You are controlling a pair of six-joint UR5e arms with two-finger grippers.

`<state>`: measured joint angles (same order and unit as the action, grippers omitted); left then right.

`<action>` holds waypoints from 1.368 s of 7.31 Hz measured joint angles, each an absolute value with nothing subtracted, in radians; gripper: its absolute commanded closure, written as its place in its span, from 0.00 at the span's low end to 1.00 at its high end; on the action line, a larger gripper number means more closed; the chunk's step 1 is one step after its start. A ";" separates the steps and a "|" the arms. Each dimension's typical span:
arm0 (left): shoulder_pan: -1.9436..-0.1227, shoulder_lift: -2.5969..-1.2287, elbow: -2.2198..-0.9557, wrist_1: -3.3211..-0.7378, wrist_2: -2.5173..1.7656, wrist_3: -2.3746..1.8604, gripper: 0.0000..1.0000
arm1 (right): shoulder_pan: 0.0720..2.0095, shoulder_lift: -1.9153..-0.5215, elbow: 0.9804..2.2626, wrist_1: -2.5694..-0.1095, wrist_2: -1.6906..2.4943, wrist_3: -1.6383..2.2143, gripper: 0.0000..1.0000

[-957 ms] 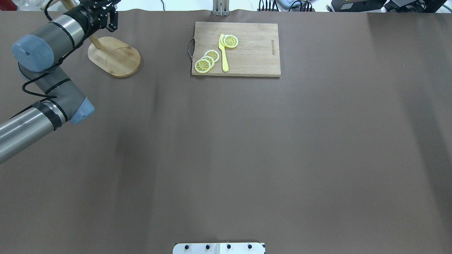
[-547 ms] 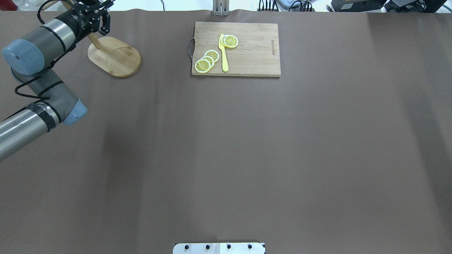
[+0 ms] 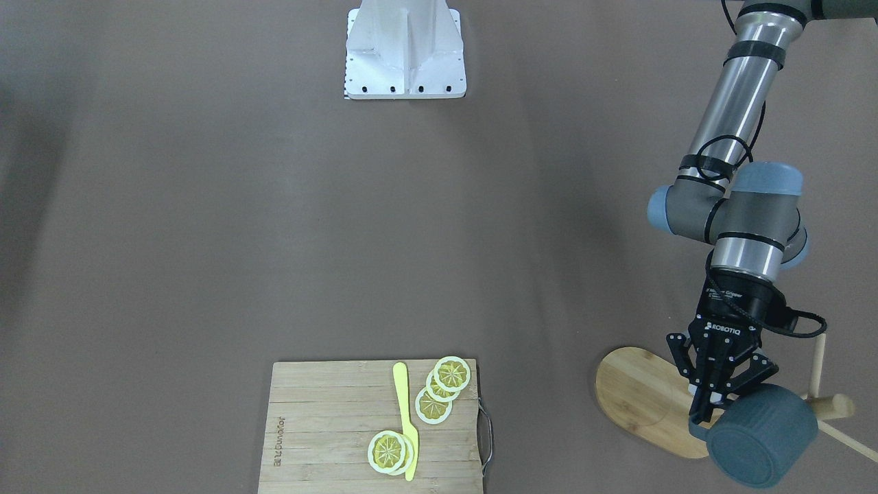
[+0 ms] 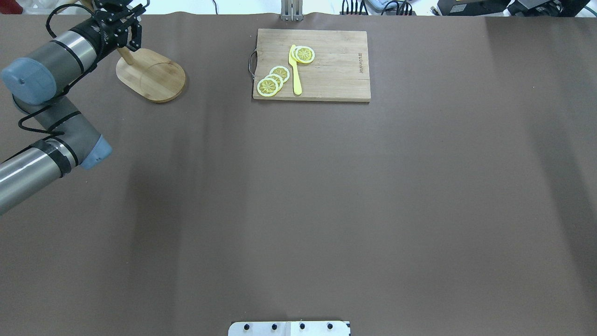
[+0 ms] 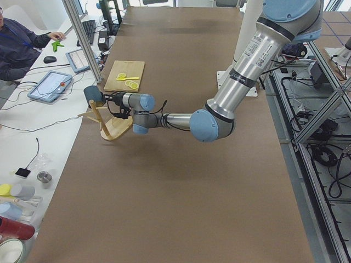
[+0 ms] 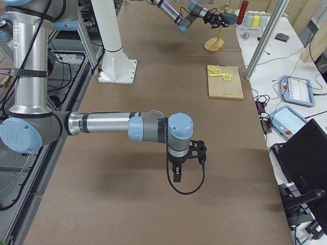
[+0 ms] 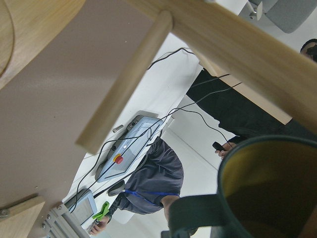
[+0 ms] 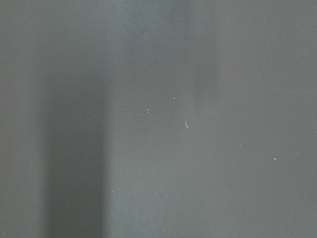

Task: Hang cup on storage rack
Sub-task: 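Hook the mug handle over a stand peg with the left gripper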

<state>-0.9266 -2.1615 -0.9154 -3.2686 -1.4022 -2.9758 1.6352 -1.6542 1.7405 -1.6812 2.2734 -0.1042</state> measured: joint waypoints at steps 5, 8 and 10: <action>-0.861 -2.158 -0.911 -3.273 -1.314 -2.976 0.77 | 1.634 -1.646 1.741 -1.681 2.272 -0.099 0.00; -0.855 -2.140 -0.921 -3.293 -1.317 -2.965 0.01 | 1.634 -1.645 1.741 -1.681 2.272 -0.098 0.00; -0.857 -2.132 -0.933 -3.304 -1.322 -2.961 0.01 | 1.634 -1.646 1.741 -1.682 2.274 -0.098 0.00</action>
